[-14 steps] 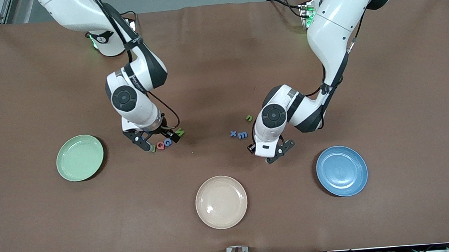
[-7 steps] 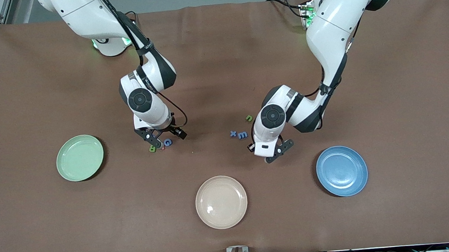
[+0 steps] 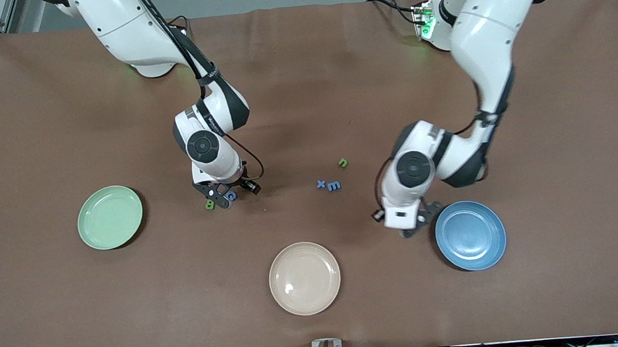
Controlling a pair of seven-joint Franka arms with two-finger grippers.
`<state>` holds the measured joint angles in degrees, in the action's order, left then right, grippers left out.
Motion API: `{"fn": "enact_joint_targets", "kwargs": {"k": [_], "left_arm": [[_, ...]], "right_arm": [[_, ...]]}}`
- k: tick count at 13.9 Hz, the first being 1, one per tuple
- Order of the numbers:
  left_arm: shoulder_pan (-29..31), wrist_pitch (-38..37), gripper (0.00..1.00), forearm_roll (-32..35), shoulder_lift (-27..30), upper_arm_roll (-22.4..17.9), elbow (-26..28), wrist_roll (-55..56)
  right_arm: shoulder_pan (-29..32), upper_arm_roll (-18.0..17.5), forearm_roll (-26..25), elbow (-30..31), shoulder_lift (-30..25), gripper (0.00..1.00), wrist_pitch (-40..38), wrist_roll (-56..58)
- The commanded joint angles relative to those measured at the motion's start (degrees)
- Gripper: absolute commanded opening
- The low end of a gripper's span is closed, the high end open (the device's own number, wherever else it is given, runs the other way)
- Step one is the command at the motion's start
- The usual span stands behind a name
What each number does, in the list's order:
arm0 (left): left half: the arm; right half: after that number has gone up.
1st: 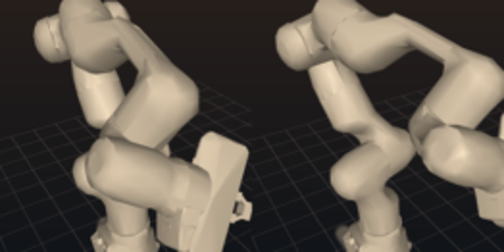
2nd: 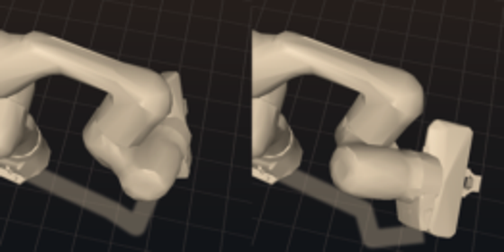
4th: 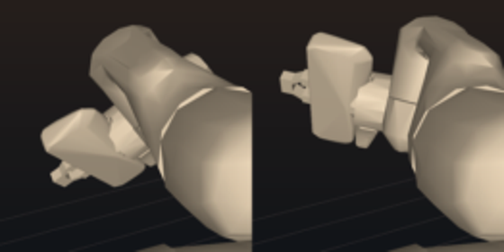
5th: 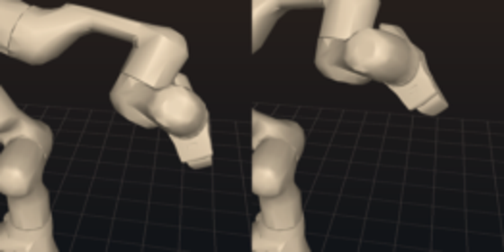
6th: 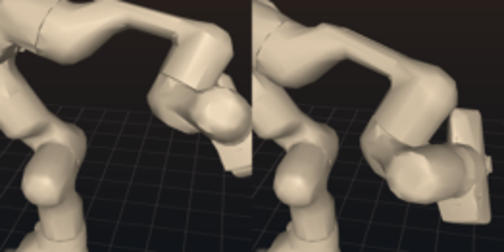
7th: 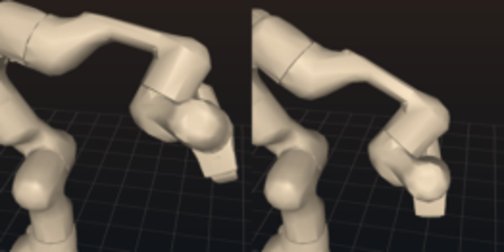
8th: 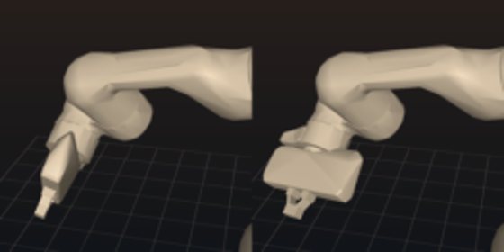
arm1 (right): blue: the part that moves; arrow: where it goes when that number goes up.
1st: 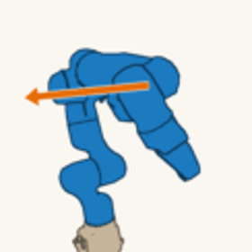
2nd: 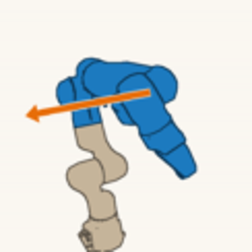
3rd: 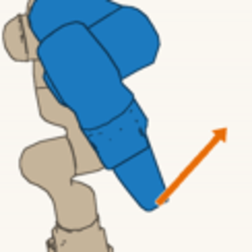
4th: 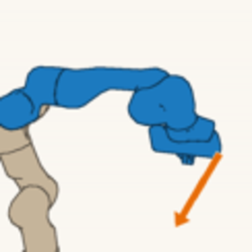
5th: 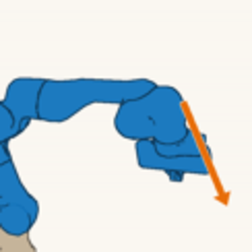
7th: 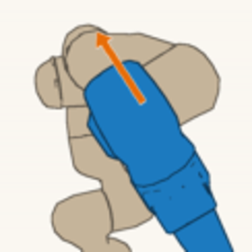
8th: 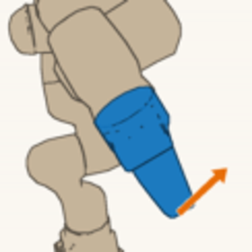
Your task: Sort upper and lower case letters into plates
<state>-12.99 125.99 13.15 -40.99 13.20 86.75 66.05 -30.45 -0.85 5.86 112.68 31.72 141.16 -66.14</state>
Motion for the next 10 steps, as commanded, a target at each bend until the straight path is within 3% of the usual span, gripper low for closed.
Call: {"fn": "enact_joint_targets", "kwargs": {"k": [1,5,6,7,8,9,10], "left_arm": [[5.3,-1.0,0.01,1.5,2.1,0.4,1.6,-7.2],[10.4,-0.8,0.09,3.7,1.3,0.3,1.9,-14.4],[11.6,-0.8,0.20,6.4,0.6,0.3,1.9,-14.7],[12.6,-0.4,0.51,8.4,-0.2,0.3,2.0,-14.8],[13.3,-0.2,0.88,8.8,-0.3,0.4,2.2,-14.7],[13.0,-0.3,1.00,8.8,-0.1,0.9,2.4,-14.3],[11.9,-0.4,1.00,8.2,0.2,1.4,2.8,-13.2]], "right_arm": [[-1.1,0.6,1.2,-0.9,0.7,0.61,0.2,-0.6],[-1.7,0.7,1.1,-0.9,1.1,0.37,0.3,-0.5],[-1.9,0.7,0.9,-0.9,1.1,0.31,0.2,-0.5],[-1.9,0.7,0.6,-0.9,1.1,0.26,0.2,-0.5],[-1.9,0.7,0.5,-0.9,1.1,0.22,0.2,-0.5],[-2.0,0.7,0.5,-0.9,1.1,0.19,0.2,-0.4],[-2.2,0.7,0.5,-1.3,0.9,0.17,-0.4,-0.1]]}}
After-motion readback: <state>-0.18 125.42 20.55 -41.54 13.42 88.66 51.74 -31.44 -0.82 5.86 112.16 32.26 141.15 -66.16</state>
